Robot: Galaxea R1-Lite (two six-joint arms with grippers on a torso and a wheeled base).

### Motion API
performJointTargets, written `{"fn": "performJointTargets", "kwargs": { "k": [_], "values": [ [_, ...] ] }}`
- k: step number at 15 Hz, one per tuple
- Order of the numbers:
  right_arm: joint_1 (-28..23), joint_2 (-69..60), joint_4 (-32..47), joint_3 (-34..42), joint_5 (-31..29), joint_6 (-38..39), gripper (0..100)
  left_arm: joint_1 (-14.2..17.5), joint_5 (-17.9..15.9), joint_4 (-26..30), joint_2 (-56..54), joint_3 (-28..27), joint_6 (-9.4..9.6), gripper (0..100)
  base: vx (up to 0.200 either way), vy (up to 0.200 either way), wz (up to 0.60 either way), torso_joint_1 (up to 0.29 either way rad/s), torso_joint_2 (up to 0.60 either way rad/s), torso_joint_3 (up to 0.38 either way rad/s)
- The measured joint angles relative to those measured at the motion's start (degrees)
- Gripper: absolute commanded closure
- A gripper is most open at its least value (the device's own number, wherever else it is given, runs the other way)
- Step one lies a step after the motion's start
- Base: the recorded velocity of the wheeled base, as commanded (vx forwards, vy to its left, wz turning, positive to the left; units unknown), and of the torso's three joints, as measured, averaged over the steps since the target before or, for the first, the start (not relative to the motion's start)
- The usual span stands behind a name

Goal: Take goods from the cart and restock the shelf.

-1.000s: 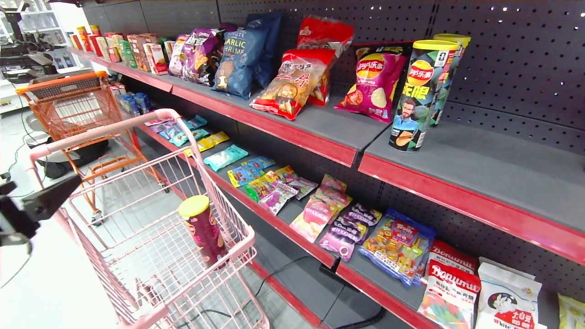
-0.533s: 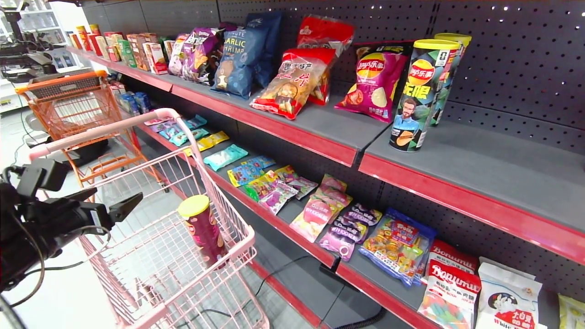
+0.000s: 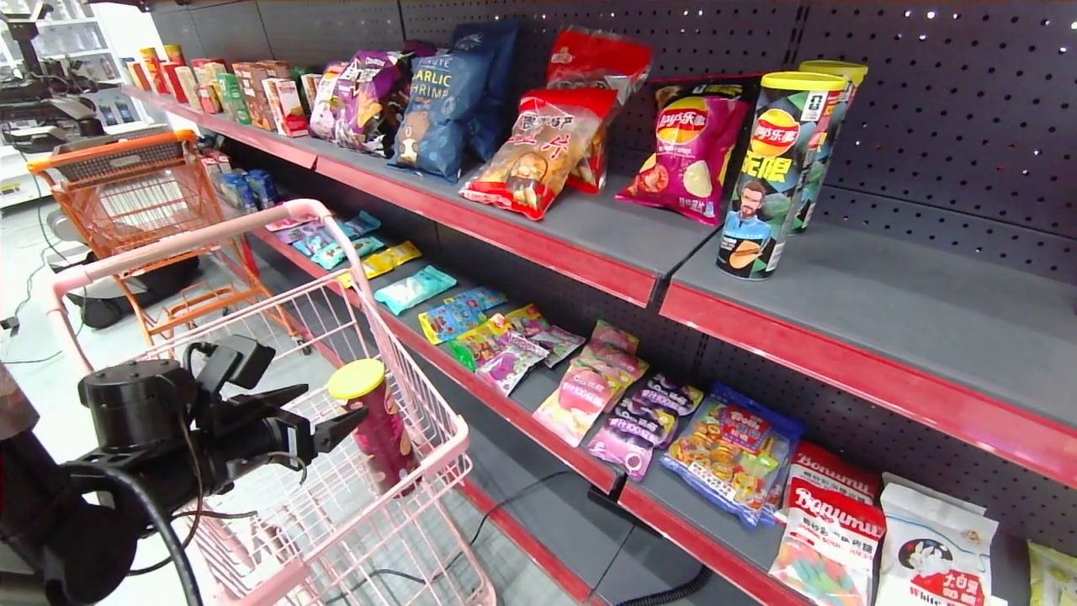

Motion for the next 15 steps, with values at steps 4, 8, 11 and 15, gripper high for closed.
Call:
{"fn": "performJointTargets", "kwargs": {
  "k": [4,8,11,15],
  "values": [
    [0.0,0.0,0.0,0.0,0.0,0.0,0,-0.7,0.0,-0.2,4.1,-1.0,0.22,0,0.000,0.000,0.00,0.000,0.00,0.000],
    [0.0,0.0,0.0,0.0,0.0,0.0,0,-0.8,0.4,-0.2,6.9,-3.0,0.38,0,0.000,0.000,0.00,0.000,0.00,0.000],
    [0.0,0.0,0.0,0.0,0.0,-0.1,0,-0.8,0.6,-0.3,9.0,-5.2,0.40,0,0.000,0.000,0.00,0.000,0.00,0.000],
    [0.0,0.0,0.0,0.0,0.0,-0.1,0,-1.3,0.6,-0.3,11.8,-8.4,0.40,0,0.000,0.000,0.00,0.000,0.00,0.000]
  ]
}}
